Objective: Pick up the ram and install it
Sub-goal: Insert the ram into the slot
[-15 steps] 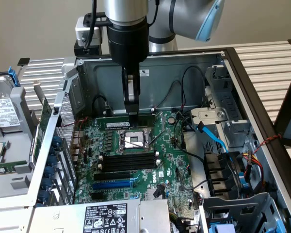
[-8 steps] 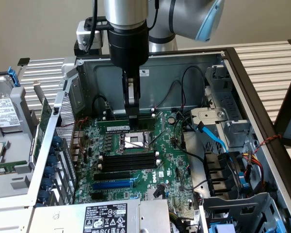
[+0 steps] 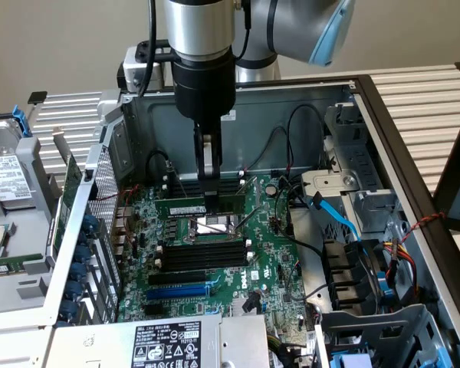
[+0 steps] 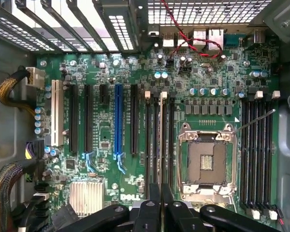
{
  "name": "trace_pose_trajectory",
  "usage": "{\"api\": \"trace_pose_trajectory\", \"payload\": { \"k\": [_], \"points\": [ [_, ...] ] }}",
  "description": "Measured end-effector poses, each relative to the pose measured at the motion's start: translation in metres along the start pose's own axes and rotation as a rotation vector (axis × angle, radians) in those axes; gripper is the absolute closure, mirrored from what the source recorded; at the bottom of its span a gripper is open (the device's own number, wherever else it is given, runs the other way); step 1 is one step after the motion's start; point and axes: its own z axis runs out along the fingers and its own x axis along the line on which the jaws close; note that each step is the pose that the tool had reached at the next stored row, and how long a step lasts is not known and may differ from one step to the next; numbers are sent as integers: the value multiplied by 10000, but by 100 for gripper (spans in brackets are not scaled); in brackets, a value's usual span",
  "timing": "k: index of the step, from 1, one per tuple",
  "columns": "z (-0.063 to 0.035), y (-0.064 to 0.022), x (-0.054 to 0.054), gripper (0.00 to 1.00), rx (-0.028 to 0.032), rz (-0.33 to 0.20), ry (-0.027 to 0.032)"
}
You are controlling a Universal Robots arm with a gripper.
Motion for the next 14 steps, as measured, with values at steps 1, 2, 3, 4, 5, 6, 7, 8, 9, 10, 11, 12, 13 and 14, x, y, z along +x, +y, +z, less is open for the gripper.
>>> {"api": "trace_pose_trajectory", "payload": {
  "k": [1, 2, 3, 4, 5, 6, 7, 8, 9, 10, 11, 12, 13, 14],
  "points": [
    [7, 0, 1, 87, -2, 0, -1],
    [13, 0, 4, 87, -7, -1, 1],
    [19, 0, 8, 87, -12, -2, 2],
    [27, -1, 10, 87, -15, -2, 1],
    [34, -1, 15, 87, -23, -3, 1],
    [41, -1, 20, 87, -31, -3, 1],
    [48, -1, 25, 87, -41, -4, 1],
    [55, -2, 29, 87, -53, -4, 1],
    [66, -1, 30, 87, -62, -4, 2],
    [81, 0, 30, 87, -67, -3, 4],
    [99, 0, 29, 87, -68, -3, 4],
    [116, -1, 28, 87, -68, -4, 3],
    [132, -1, 27, 87, -68, -5, 3],
    [145, -1, 27, 87, -68, -5, 3]
  ]
}}
